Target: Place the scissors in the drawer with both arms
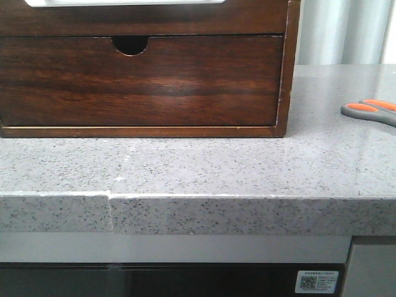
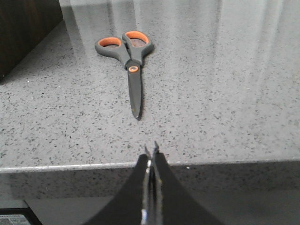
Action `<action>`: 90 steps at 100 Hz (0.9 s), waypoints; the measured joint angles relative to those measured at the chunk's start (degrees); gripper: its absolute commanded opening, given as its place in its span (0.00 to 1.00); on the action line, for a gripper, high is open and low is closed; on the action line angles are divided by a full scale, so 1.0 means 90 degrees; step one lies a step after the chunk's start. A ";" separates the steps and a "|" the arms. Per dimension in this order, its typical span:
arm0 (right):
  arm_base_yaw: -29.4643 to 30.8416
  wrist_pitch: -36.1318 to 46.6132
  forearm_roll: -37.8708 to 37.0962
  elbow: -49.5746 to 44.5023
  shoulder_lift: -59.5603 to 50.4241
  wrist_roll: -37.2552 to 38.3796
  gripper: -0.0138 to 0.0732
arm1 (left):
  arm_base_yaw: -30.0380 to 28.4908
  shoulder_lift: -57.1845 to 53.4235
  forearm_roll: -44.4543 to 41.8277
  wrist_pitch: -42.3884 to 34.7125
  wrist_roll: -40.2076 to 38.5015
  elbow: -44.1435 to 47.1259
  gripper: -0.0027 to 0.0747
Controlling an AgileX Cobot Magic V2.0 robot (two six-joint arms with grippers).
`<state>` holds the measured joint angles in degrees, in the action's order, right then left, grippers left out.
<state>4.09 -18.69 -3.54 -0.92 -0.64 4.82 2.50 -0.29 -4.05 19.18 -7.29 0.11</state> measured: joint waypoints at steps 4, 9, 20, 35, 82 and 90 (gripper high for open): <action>0.0000 0.0000 0.0000 0.0000 0.0000 0.0000 0.09 | 0.0000 0.0000 -0.0063 -0.0025 0.0000 0.0000 0.01; 0.0000 0.0012 -0.0013 0.0000 0.0000 0.0000 0.09 | 0.0000 0.0000 -0.0120 -0.0059 0.0000 0.0000 0.01; 0.0000 0.0069 -0.0077 0.0000 0.0000 0.0000 0.09 | 0.0000 0.0000 -0.0150 -0.0097 0.0000 0.0000 0.01; 0.0000 0.0143 0.0086 0.0000 0.0000 0.0000 0.09 | 0.0000 0.0000 -0.0165 -0.0271 0.0000 0.0000 0.01; 0.0000 0.0786 0.0439 -0.0011 0.0000 0.0000 0.09 | 0.0000 0.0000 -0.0165 -0.1129 0.0014 0.0000 0.01; 0.0000 0.1000 0.0445 -0.0011 0.0000 0.0000 0.09 | 0.0000 0.0000 -0.0165 -0.1262 0.0014 0.0000 0.01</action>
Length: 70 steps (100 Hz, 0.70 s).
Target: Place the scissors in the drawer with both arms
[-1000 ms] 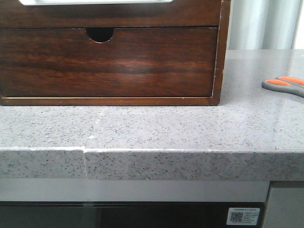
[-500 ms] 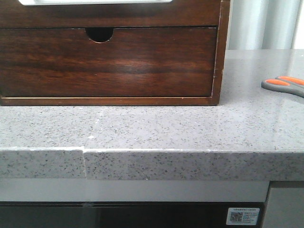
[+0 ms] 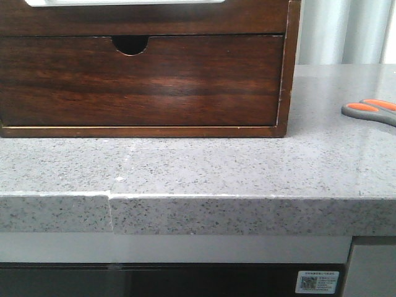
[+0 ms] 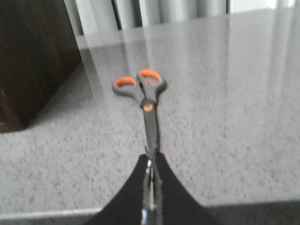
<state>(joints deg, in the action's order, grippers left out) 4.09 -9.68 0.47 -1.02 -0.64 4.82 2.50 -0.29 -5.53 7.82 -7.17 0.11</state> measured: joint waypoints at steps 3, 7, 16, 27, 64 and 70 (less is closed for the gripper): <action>0.0000 0.0071 0.0010 0.0000 0.0000 0.0000 0.09 | 0.0000 0.0000 0.0000 -0.0077 0.0000 0.0000 0.01; 0.0000 0.0169 0.0010 0.0000 0.0000 0.0000 0.09 | 0.0000 0.0000 0.0000 -0.0171 0.0000 0.0000 0.01; 0.0000 0.0340 0.0010 0.0000 0.0000 0.0000 0.09 | 0.0000 0.0000 0.0000 -0.0398 0.0000 0.0000 0.01; 0.0000 0.0484 0.0015 0.0000 0.0000 0.0000 0.09 | 0.0000 0.0000 0.0000 -0.0533 0.0000 0.0000 0.01; 0.0000 -0.0290 0.0783 0.0588 0.0201 0.0000 0.09 | 0.0000 0.0362 -0.0108 0.0022 -0.0065 -0.1110 0.01; 0.0000 -0.0426 0.0840 0.0780 0.0471 0.0000 0.09 | 0.0000 0.0663 -0.0137 0.0026 -0.0065 -0.1383 0.01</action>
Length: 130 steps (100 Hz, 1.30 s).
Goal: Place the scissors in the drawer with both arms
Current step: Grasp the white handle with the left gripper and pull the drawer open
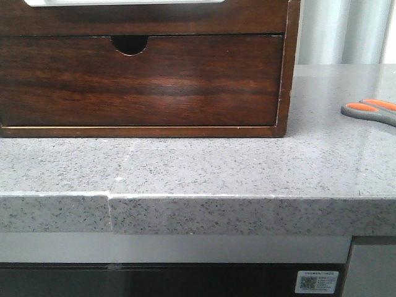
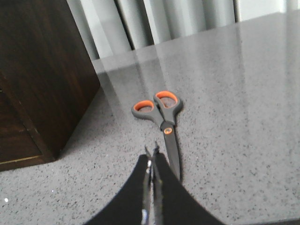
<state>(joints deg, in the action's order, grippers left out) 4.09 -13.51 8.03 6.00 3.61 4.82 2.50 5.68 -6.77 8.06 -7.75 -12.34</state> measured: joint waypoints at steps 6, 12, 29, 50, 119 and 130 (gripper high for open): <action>0.0000 -0.0205 0.0013 0.0216 0.0268 0.0000 0.09 | 0.0000 0.0271 -0.0083 -0.0013 0.0000 -0.0249 0.01; 0.0000 -0.0339 0.0023 0.0399 0.0550 0.0000 0.09 | 0.0000 0.0555 -0.0219 -0.0057 0.0000 -0.0421 0.01; 0.0000 -0.0438 0.0023 0.0646 0.1013 0.0000 0.09 | 0.0000 0.1305 -0.1009 -0.0321 0.0000 -0.0689 0.18; 0.0000 -0.0573 0.0023 0.0575 0.1126 0.0000 0.09 | 0.0000 0.2178 -0.1866 -0.1566 0.0000 -0.0773 0.52; 0.0000 -0.0577 0.0023 0.0559 0.1130 0.0000 0.09 | 0.1708 0.5432 -0.7455 -0.3345 -0.0014 -0.2276 0.51; 0.0000 -0.0565 0.0023 0.0559 0.1130 0.0000 0.09 | 0.2307 0.5879 -0.7708 -0.2720 -0.0014 -0.2634 0.51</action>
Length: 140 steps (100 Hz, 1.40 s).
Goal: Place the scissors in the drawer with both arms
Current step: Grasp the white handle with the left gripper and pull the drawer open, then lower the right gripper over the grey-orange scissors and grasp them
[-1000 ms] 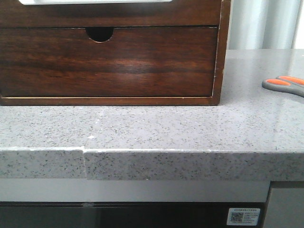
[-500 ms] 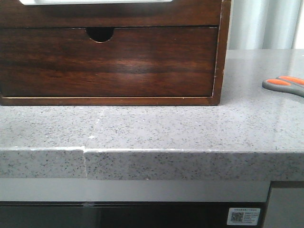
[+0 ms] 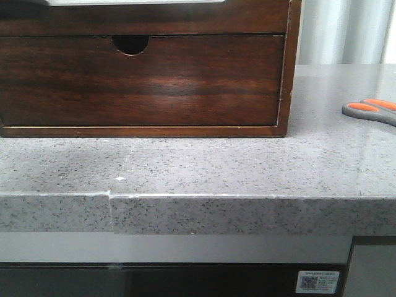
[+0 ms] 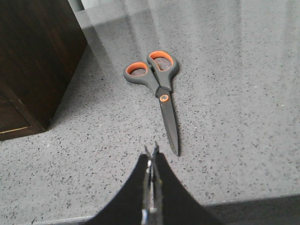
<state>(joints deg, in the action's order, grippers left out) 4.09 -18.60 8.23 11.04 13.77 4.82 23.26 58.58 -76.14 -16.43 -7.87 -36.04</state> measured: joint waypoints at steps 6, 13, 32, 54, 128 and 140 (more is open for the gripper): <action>0.0000 0.0000 0.0000 0.0000 0.0000 0.0000 0.09 | 0.0220 0.0247 -0.0026 0.0303 0.0000 -0.0194 0.51; 0.0000 0.0000 0.0000 0.0000 0.0000 0.0000 0.09 | 0.0385 0.0481 -0.0051 0.0534 0.0000 -0.0383 0.51; 0.0000 0.0000 0.0000 0.0000 0.0000 0.0000 0.09 | 0.0459 0.0856 -0.0063 0.0714 0.0000 -0.0652 0.42; 0.0000 0.0000 0.0000 0.0000 0.0000 0.0000 0.09 | 0.0459 0.0918 -0.0072 0.0767 0.0000 -0.0764 0.02; 0.0000 0.0000 0.0003 -0.0011 0.0000 0.0000 0.09 | 0.0459 -0.0497 -0.0533 0.0115 0.0192 0.0171 0.01; 0.0000 0.0011 0.0003 -0.0011 0.0000 0.0000 0.09 | 0.0459 -0.0993 -0.0580 -0.0131 0.0192 0.0518 0.01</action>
<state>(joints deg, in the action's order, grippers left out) 4.09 -18.50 8.26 10.94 13.77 4.82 27.39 49.65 -81.36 -17.61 -6.14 -31.38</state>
